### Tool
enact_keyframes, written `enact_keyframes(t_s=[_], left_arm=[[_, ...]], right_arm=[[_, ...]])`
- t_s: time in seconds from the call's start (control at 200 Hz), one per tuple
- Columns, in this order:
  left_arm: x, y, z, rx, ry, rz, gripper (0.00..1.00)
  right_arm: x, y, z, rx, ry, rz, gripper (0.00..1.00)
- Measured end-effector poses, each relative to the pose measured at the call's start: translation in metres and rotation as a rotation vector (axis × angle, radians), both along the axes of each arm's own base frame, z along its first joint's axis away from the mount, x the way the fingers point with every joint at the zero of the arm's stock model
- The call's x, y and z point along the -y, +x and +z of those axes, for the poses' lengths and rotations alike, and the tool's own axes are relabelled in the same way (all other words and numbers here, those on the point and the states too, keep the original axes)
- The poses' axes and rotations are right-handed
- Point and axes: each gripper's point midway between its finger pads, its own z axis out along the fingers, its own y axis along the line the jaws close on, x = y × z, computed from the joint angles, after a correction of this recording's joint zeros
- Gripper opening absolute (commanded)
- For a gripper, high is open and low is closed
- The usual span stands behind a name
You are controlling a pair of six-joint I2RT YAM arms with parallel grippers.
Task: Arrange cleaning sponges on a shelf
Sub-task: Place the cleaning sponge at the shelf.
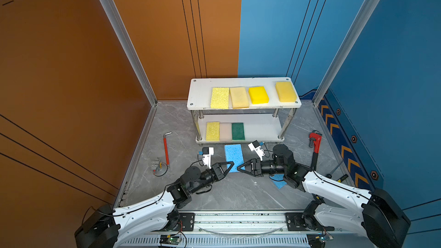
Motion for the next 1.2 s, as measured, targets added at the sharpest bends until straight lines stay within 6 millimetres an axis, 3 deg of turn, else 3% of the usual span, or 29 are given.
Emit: enact_keyframes(t_s=[0.2,0.275,0.48,0.576,0.836,1.196], left_arm=[[-0.006,-0.001,0.000,0.001,-0.017,0.013,0.17],[-0.008,0.000,-0.001,-0.005,-0.023,0.019,0.27],[-0.010,0.000,-0.003,-0.009,-0.022,0.029,0.35],[-0.012,0.001,-0.007,-0.018,-0.019,0.035,0.44],[-0.017,0.001,-0.013,-0.020,-0.013,0.050,0.44],[-0.037,-0.008,-0.022,-0.055,0.045,0.085,0.44]], right_arm=[[0.004,0.005,0.004,0.012,0.001,-0.029,0.24],[0.010,0.011,0.007,0.021,0.004,-0.059,0.22],[0.027,0.025,0.018,0.059,0.010,-0.138,0.17],[0.030,0.027,0.018,0.061,0.006,-0.148,0.15],[0.039,0.030,0.014,0.047,-0.013,-0.175,0.13],[0.094,0.056,0.001,0.030,-0.058,-0.366,0.12]])
